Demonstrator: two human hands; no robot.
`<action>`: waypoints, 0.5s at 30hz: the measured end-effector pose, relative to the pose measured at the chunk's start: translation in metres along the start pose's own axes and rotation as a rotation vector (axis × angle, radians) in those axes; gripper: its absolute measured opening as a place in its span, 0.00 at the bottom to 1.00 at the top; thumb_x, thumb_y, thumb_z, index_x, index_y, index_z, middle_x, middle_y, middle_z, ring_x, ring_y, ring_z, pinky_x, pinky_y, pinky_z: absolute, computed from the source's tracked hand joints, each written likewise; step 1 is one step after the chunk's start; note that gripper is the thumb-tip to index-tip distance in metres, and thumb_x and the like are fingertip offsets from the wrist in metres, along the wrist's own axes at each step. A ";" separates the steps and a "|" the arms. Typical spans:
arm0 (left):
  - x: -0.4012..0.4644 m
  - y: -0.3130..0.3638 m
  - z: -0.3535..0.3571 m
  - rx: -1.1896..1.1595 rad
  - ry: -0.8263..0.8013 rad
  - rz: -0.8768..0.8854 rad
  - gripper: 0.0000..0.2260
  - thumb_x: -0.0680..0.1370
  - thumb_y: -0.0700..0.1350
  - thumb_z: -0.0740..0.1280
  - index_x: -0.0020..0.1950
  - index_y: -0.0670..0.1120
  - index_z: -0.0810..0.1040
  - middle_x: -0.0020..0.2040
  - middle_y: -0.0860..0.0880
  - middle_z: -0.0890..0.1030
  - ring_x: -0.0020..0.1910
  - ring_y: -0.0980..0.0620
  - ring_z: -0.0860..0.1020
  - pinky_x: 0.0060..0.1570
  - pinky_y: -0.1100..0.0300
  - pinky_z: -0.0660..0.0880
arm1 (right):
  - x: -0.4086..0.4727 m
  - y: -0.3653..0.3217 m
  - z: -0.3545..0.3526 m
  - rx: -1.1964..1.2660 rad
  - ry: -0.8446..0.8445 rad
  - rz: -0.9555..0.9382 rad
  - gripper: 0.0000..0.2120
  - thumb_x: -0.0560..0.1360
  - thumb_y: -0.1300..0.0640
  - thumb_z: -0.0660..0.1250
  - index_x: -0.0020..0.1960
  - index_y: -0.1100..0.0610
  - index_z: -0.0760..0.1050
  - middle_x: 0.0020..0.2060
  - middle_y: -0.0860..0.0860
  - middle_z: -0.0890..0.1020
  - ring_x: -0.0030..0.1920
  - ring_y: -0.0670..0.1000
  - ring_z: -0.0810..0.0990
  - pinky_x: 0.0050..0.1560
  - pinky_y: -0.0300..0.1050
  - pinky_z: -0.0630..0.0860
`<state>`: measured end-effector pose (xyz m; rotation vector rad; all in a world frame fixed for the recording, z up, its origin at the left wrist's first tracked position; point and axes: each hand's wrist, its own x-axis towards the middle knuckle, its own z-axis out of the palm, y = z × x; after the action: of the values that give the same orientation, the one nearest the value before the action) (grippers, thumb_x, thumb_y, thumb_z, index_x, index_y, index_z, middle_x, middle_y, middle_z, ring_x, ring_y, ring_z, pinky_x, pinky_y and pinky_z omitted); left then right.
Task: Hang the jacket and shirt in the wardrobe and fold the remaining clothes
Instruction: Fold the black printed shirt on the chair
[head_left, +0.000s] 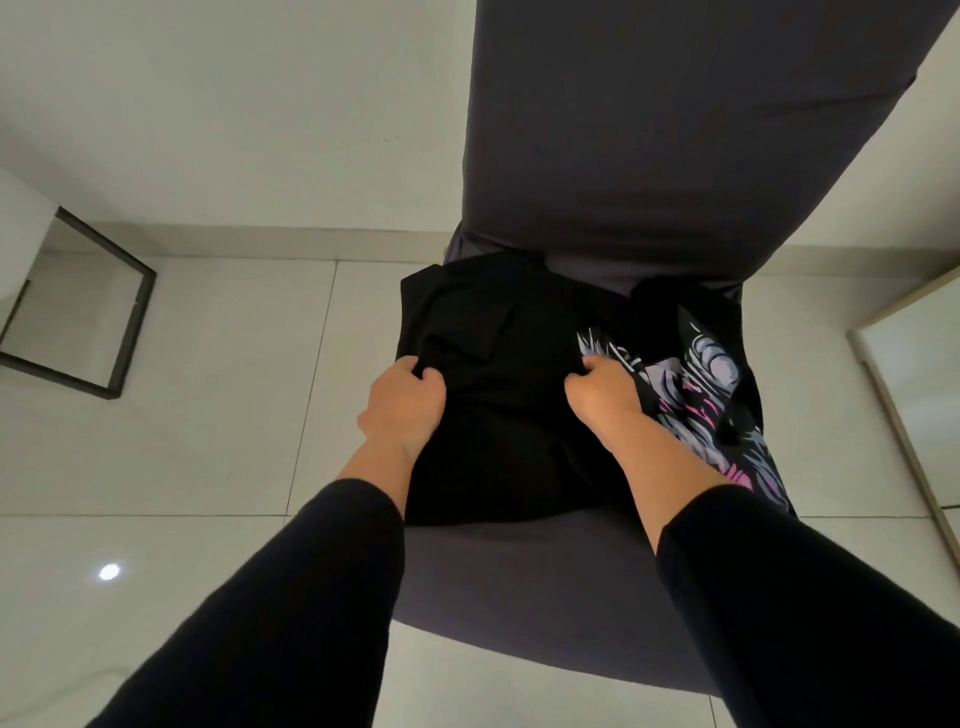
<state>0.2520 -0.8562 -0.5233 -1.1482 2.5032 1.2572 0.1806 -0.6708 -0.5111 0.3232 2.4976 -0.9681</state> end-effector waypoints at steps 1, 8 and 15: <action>0.002 0.008 -0.001 0.029 -0.007 -0.020 0.20 0.79 0.54 0.56 0.68 0.50 0.71 0.65 0.48 0.75 0.63 0.43 0.73 0.66 0.45 0.65 | 0.002 -0.004 -0.002 -0.009 -0.010 0.006 0.06 0.79 0.56 0.59 0.51 0.56 0.74 0.48 0.56 0.77 0.55 0.58 0.77 0.50 0.43 0.70; 0.012 0.042 0.000 -0.342 0.112 0.044 0.13 0.78 0.45 0.62 0.54 0.63 0.79 0.61 0.51 0.78 0.61 0.46 0.75 0.66 0.45 0.67 | 0.000 -0.010 -0.008 0.309 0.063 -0.138 0.11 0.79 0.62 0.61 0.60 0.58 0.77 0.57 0.54 0.79 0.58 0.53 0.78 0.59 0.43 0.71; -0.054 -0.020 -0.020 -0.034 0.166 -0.110 0.15 0.77 0.40 0.62 0.34 0.57 0.76 0.60 0.55 0.68 0.62 0.48 0.64 0.58 0.56 0.59 | -0.049 0.043 -0.016 -0.298 0.121 -0.320 0.19 0.75 0.59 0.66 0.30 0.40 0.73 0.48 0.44 0.68 0.55 0.49 0.65 0.62 0.49 0.59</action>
<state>0.3079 -0.8468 -0.5011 -1.4332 2.4998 1.2282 0.2338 -0.6317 -0.5020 -0.1192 2.8114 -0.6874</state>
